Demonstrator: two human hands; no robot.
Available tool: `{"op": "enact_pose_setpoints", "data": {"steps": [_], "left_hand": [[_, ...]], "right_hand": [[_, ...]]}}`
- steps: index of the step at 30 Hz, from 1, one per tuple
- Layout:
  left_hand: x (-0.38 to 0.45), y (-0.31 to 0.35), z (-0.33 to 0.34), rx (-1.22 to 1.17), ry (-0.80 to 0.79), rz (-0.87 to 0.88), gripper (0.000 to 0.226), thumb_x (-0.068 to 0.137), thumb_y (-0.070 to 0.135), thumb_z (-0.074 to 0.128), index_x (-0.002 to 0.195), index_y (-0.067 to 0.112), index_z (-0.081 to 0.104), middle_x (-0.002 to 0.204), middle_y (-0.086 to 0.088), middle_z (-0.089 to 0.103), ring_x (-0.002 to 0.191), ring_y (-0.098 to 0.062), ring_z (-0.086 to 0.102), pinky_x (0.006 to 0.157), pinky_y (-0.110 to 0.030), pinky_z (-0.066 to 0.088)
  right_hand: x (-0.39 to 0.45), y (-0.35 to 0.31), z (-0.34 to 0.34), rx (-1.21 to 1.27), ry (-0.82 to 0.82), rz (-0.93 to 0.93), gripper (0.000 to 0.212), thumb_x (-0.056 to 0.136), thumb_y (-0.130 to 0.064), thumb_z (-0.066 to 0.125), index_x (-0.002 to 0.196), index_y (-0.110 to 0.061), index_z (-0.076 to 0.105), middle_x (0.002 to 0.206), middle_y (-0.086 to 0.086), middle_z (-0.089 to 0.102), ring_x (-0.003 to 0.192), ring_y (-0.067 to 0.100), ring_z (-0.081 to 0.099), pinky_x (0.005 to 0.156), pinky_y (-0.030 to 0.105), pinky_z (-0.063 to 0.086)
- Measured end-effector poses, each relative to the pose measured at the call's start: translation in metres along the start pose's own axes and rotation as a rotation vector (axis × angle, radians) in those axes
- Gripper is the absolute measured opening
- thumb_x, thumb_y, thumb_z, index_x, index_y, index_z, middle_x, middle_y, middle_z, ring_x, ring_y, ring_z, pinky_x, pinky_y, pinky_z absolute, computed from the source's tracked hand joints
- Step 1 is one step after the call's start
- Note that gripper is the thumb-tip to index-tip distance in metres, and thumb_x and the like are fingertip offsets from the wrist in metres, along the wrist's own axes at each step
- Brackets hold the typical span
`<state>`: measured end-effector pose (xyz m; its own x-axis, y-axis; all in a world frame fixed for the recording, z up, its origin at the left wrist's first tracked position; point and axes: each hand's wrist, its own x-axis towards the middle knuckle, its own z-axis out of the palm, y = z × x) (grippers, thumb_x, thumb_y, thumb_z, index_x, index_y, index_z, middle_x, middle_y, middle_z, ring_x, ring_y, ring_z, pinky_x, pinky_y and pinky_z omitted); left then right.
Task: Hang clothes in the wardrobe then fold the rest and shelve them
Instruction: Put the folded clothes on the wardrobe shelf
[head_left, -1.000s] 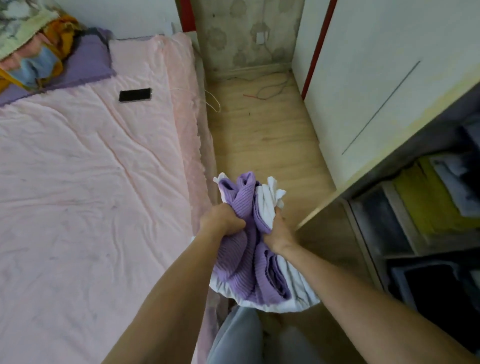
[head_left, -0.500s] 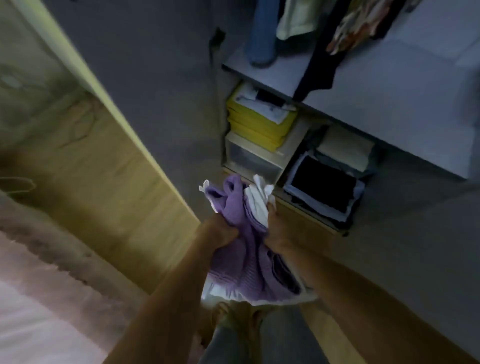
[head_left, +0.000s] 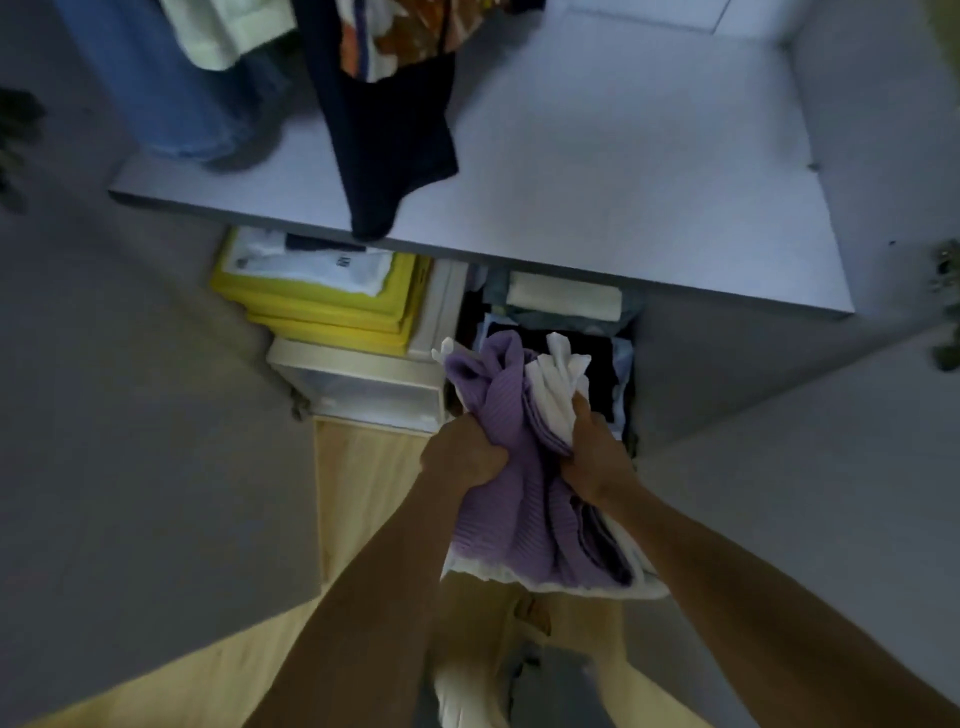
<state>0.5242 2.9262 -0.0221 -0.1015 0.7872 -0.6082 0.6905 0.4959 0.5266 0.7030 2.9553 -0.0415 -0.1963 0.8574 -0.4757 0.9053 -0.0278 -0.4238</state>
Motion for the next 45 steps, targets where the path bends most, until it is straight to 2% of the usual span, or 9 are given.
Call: {"op": "enact_pose_setpoints", "data": {"steps": [7, 11, 16, 22, 27, 35, 39, 42, 45], "left_hand": [[0.148, -0.016, 0.032, 0.066, -0.007, 0.104, 0.049, 0.075, 0.045, 0.06, 0.115, 0.016, 0.062, 0.115, -0.008, 0.065, 0.101, -0.027, 0.061, 0.087, -0.036, 0.051], [0.23, -0.021, 0.052, 0.087, 0.078, 0.192, 0.065, 0.066, 0.052, 0.053, 0.123, 0.02, 0.058, 0.117, -0.007, 0.063, 0.103, -0.028, 0.061, 0.089, -0.038, 0.052], [0.321, -0.022, 0.084, 0.101, 0.25, 0.334, 0.059, 0.079, 0.048, 0.057, 0.128, 0.015, 0.055, 0.123, -0.01, 0.06, 0.109, -0.032, 0.058, 0.088, -0.037, 0.049], [0.369, -0.029, 0.117, 0.053, 0.349, 0.356, 0.039, 0.084, 0.032, 0.063, 0.112, 0.006, 0.057, 0.113, -0.015, 0.06, 0.102, -0.034, 0.058, 0.074, -0.03, 0.043], [0.39, -0.043, 0.134, 0.002, 0.349, 0.32, 0.047, 0.082, 0.033, 0.065, 0.119, 0.006, 0.054, 0.117, -0.015, 0.058, 0.103, -0.034, 0.057, 0.085, -0.036, 0.049], [0.421, -0.056, 0.135, -0.169, 0.267, 0.174, 0.076, 0.08, 0.04, 0.071, 0.138, 0.003, 0.039, 0.134, -0.018, 0.049, 0.116, -0.035, 0.051, 0.099, -0.042, 0.045], [0.444, -0.057, 0.138, -0.129, 0.261, 0.154, 0.092, 0.079, 0.045, 0.074, 0.146, 0.003, 0.029, 0.143, -0.019, 0.042, 0.126, -0.035, 0.045, 0.104, -0.043, 0.042], [0.459, -0.055, 0.138, -0.095, 0.301, 0.171, 0.094, 0.078, 0.046, 0.075, 0.148, 0.005, 0.028, 0.144, -0.018, 0.042, 0.127, -0.034, 0.046, 0.104, -0.043, 0.042], [0.469, -0.05, 0.136, -0.118, 0.307, 0.227, 0.095, 0.071, 0.052, 0.076, 0.146, 0.01, 0.034, 0.141, -0.015, 0.046, 0.123, -0.033, 0.049, 0.102, -0.043, 0.044]], "right_hand": [[0.118, 0.039, 0.044, 0.06, 0.156, 0.055, 0.088, 0.084, -0.01, 0.06, 0.153, -0.014, 0.005, 0.141, 0.021, 0.034, 0.12, 0.042, 0.046, 0.096, 0.046, 0.044], [0.189, 0.066, 0.06, 0.068, 0.274, 0.045, 0.08, 0.078, -0.007, 0.061, 0.146, -0.015, 0.021, 0.129, 0.016, 0.044, 0.113, 0.04, 0.051, 0.09, 0.046, 0.048], [0.263, 0.1, 0.079, 0.009, 0.416, 0.021, 0.078, 0.086, -0.008, 0.059, 0.149, -0.016, 0.014, 0.137, 0.019, 0.041, 0.117, 0.04, 0.051, 0.09, 0.038, 0.044], [0.307, 0.135, 0.104, 0.027, 0.528, 0.013, 0.081, 0.084, -0.015, 0.063, 0.149, -0.014, 0.015, 0.128, 0.023, 0.046, 0.117, 0.042, 0.049, 0.09, 0.041, 0.042], [0.326, 0.153, 0.121, 0.069, 0.532, 0.005, 0.083, 0.08, -0.013, 0.063, 0.149, -0.014, 0.017, 0.125, 0.025, 0.05, 0.114, 0.042, 0.053, 0.093, 0.041, 0.045], [0.346, 0.176, 0.12, 0.103, 0.512, 0.142, 0.073, 0.086, -0.015, 0.063, 0.147, -0.013, 0.023, 0.122, 0.018, 0.056, 0.115, 0.035, 0.054, 0.084, 0.032, 0.042], [0.365, 0.2, 0.12, 0.148, 0.56, 0.296, 0.072, 0.09, -0.017, 0.06, 0.149, -0.009, 0.02, 0.133, 0.02, 0.049, 0.121, 0.036, 0.05, 0.092, 0.038, 0.043], [0.387, 0.217, 0.119, 0.262, 0.61, 0.344, 0.072, 0.08, -0.028, 0.062, 0.142, -0.016, 0.028, 0.125, 0.02, 0.052, 0.113, 0.04, 0.054, 0.084, 0.042, 0.045], [0.4, 0.227, 0.115, 0.249, 0.586, 0.318, 0.071, 0.075, -0.027, 0.064, 0.135, -0.015, 0.028, 0.117, 0.023, 0.056, 0.107, 0.043, 0.056, 0.088, 0.047, 0.049]]}}
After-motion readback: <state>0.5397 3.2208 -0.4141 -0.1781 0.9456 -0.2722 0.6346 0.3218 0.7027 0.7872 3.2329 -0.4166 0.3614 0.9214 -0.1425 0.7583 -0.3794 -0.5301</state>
